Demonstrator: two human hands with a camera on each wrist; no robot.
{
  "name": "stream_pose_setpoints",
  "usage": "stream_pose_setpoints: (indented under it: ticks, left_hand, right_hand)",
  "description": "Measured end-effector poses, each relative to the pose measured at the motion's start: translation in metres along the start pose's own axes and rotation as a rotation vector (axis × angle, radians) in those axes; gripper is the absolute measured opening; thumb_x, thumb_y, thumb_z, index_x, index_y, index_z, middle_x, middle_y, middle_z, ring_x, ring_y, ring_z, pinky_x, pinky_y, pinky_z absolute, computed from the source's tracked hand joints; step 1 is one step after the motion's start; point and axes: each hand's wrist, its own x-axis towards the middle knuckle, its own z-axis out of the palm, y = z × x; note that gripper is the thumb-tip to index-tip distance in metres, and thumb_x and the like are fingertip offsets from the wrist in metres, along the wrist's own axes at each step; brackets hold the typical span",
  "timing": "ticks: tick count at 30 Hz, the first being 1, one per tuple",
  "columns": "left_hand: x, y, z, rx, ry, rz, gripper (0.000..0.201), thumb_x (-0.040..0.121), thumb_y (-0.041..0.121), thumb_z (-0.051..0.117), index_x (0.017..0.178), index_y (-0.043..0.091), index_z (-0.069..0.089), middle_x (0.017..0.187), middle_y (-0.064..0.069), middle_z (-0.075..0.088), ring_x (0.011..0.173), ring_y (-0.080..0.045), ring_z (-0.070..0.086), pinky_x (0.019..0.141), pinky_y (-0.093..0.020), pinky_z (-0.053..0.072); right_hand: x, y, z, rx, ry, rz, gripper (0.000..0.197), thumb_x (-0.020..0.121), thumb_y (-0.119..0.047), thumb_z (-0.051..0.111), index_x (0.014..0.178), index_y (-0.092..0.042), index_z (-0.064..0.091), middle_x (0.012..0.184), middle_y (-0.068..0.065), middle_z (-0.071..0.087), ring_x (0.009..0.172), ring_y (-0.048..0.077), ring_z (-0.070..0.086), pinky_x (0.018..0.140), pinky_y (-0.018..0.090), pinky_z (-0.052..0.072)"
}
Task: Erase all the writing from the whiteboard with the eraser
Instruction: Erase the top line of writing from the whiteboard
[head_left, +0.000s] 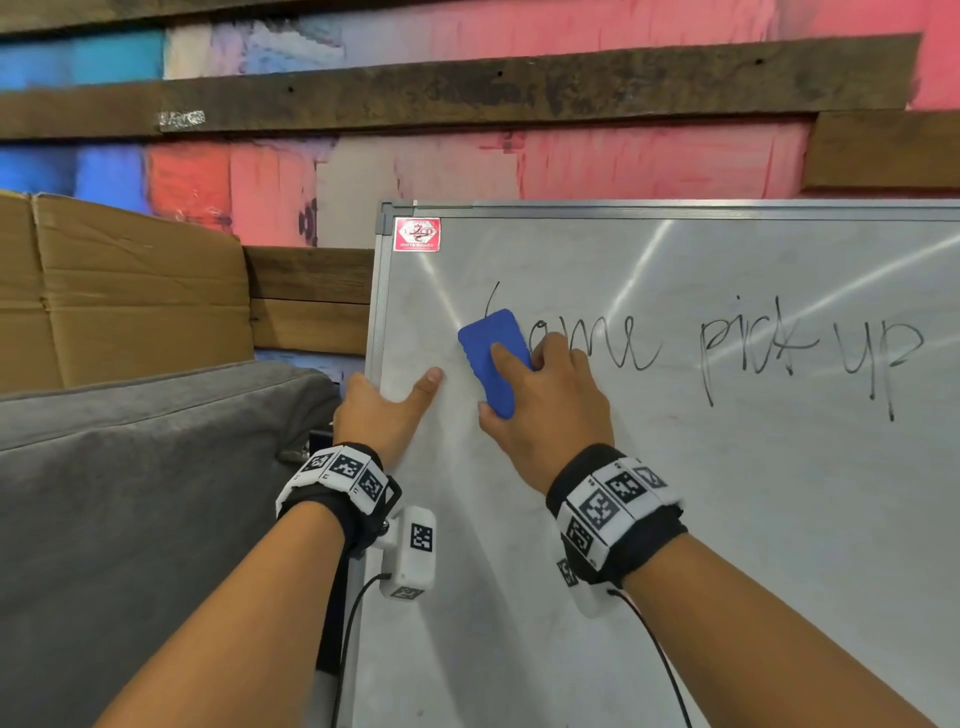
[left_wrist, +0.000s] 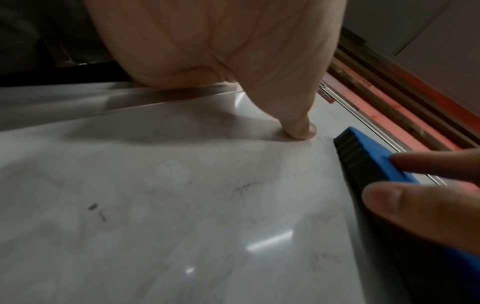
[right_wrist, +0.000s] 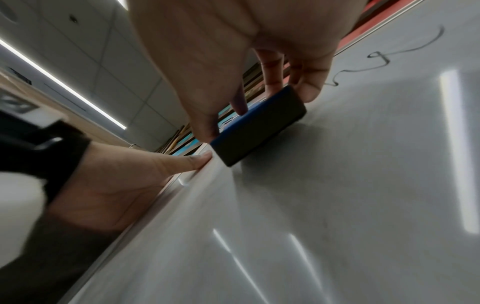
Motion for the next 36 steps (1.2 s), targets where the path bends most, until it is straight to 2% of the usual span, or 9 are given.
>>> stream_pose_setpoints:
  ticks: [6, 10, 13, 17, 22, 27, 30, 32, 36]
  left_hand:
    - [0.001, -0.002, 0.000, -0.010, -0.012, 0.015, 0.081, 0.065, 0.074, 0.075, 0.116, 0.016, 0.050, 0.106, 0.001, 0.063, 0.095, -0.021, 0.063, 0.075, -0.032, 0.050]
    - [0.003, -0.007, 0.001, -0.035, -0.006, 0.013, 0.091, 0.055, 0.081, 0.075, 0.117, 0.018, 0.053, 0.106, 0.002, 0.067, 0.094, -0.020, 0.066, 0.082, -0.041, 0.058]
    - [0.002, -0.007, 0.001, -0.027, 0.001, 0.021, 0.089, 0.058, 0.078, 0.076, 0.118, 0.016, 0.052, 0.107, 0.001, 0.066, 0.095, -0.022, 0.065, 0.082, -0.038, 0.056]
    - [0.004, -0.007, 0.001, -0.029, -0.014, 0.019, 0.089, 0.059, 0.077, 0.077, 0.118, 0.016, 0.053, 0.108, 0.000, 0.067, 0.095, -0.022, 0.065, 0.082, -0.039, 0.056]
    - [0.004, -0.006, 0.001, -0.036, -0.015, 0.011, 0.085, 0.062, 0.074, 0.077, 0.119, 0.017, 0.052, 0.108, 0.001, 0.066, 0.095, -0.021, 0.065, 0.081, -0.037, 0.056]
    - [0.001, -0.005, -0.001, -0.041, -0.014, 0.020, 0.084, 0.063, 0.073, 0.078, 0.119, 0.016, 0.052, 0.109, 0.001, 0.065, 0.097, -0.022, 0.064, 0.079, -0.035, 0.053]
    - [0.002, -0.007, -0.002, -0.046, -0.015, 0.023, 0.086, 0.061, 0.075, 0.078, 0.120, 0.017, 0.052, 0.110, 0.001, 0.066, 0.098, -0.022, 0.064, 0.085, -0.038, 0.055]
    - [0.002, -0.008, -0.002, -0.052, -0.020, 0.019, 0.085, 0.061, 0.074, 0.078, 0.120, 0.018, 0.053, 0.110, 0.001, 0.066, 0.098, -0.022, 0.064, 0.086, -0.039, 0.055]
    - [0.000, -0.004, -0.002, -0.020, -0.023, 0.029, 0.077, 0.067, 0.070, 0.077, 0.115, 0.016, 0.050, 0.105, 0.002, 0.061, 0.095, -0.022, 0.061, 0.079, -0.034, 0.050]
  right_hand:
    - [-0.019, -0.004, 0.000, 0.000, -0.074, 0.043, 0.051, 0.087, -0.058, 0.053, 0.130, -0.033, 0.044, 0.109, 0.001, 0.038, 0.090, 0.020, 0.040, 0.063, 0.031, 0.048]
    - [0.018, -0.002, -0.012, 0.012, -0.007, 0.073, 0.053, 0.087, -0.057, 0.055, 0.131, -0.031, 0.044, 0.113, 0.004, 0.040, 0.095, 0.023, 0.046, 0.068, 0.035, 0.052]
    - [0.037, -0.003, -0.015, 0.001, 0.015, 0.078, 0.052, 0.087, -0.056, 0.057, 0.130, -0.029, 0.046, 0.111, 0.005, 0.039, 0.091, 0.024, 0.045, 0.064, 0.032, 0.047]
    - [0.016, -0.006, -0.007, -0.008, -0.021, 0.065, 0.053, 0.088, -0.056, 0.055, 0.133, -0.030, 0.043, 0.114, 0.004, 0.038, 0.093, 0.023, 0.044, 0.061, 0.031, 0.046]
    - [-0.019, -0.003, -0.002, -0.009, -0.080, 0.080, 0.053, 0.087, -0.058, 0.053, 0.132, -0.032, 0.043, 0.109, 0.002, 0.038, 0.089, 0.021, 0.042, 0.063, 0.031, 0.047]
    - [0.009, -0.002, -0.012, -0.007, -0.032, 0.070, 0.050, 0.086, -0.057, 0.055, 0.129, -0.031, 0.045, 0.109, 0.002, 0.039, 0.091, 0.022, 0.045, 0.064, 0.032, 0.048]
    - [0.023, -0.001, -0.018, -0.007, -0.015, 0.065, 0.051, 0.087, -0.056, 0.057, 0.130, -0.031, 0.046, 0.109, 0.003, 0.039, 0.093, 0.024, 0.045, 0.065, 0.033, 0.049]
    - [0.013, 0.001, -0.016, -0.013, -0.012, 0.046, 0.050, 0.087, -0.055, 0.056, 0.129, -0.031, 0.045, 0.110, 0.002, 0.039, 0.093, 0.023, 0.044, 0.062, 0.032, 0.048]
    - [-0.033, 0.012, -0.001, -0.023, -0.059, 0.024, 0.051, 0.086, -0.056, 0.056, 0.130, -0.034, 0.045, 0.105, -0.001, 0.039, 0.088, 0.019, 0.041, 0.055, 0.028, 0.043]
